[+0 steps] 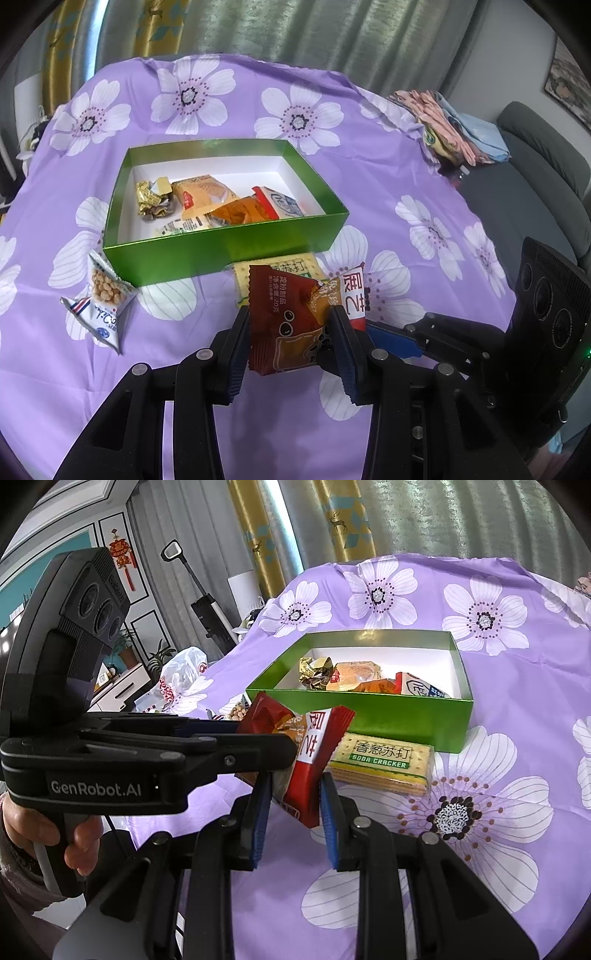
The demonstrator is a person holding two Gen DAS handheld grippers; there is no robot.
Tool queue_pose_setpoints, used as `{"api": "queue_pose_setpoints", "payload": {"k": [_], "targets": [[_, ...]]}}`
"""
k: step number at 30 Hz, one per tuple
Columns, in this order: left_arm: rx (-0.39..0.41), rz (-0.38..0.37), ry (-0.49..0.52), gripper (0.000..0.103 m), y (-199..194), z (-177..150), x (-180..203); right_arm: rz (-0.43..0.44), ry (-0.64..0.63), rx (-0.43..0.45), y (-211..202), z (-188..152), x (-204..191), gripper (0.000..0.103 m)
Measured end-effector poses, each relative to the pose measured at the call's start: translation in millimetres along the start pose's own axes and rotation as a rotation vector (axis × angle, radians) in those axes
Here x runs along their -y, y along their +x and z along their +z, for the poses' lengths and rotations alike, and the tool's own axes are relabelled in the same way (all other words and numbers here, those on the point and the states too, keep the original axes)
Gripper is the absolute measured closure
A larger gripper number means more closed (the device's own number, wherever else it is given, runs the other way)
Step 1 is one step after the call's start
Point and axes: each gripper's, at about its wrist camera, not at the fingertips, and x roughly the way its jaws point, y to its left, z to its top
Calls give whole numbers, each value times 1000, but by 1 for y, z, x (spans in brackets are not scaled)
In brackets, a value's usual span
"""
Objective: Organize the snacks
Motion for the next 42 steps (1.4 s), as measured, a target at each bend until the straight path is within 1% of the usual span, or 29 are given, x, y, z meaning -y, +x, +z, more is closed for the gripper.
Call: {"api": "queue_pose_setpoints", "payload": {"k": [28, 42], "targets": [[33, 8, 42, 61, 0, 9, 3, -22, 2, 20, 0, 9, 2, 76], [63, 10, 44, 61, 8, 35, -12, -32, -27, 31, 13, 30, 6, 76]]}}
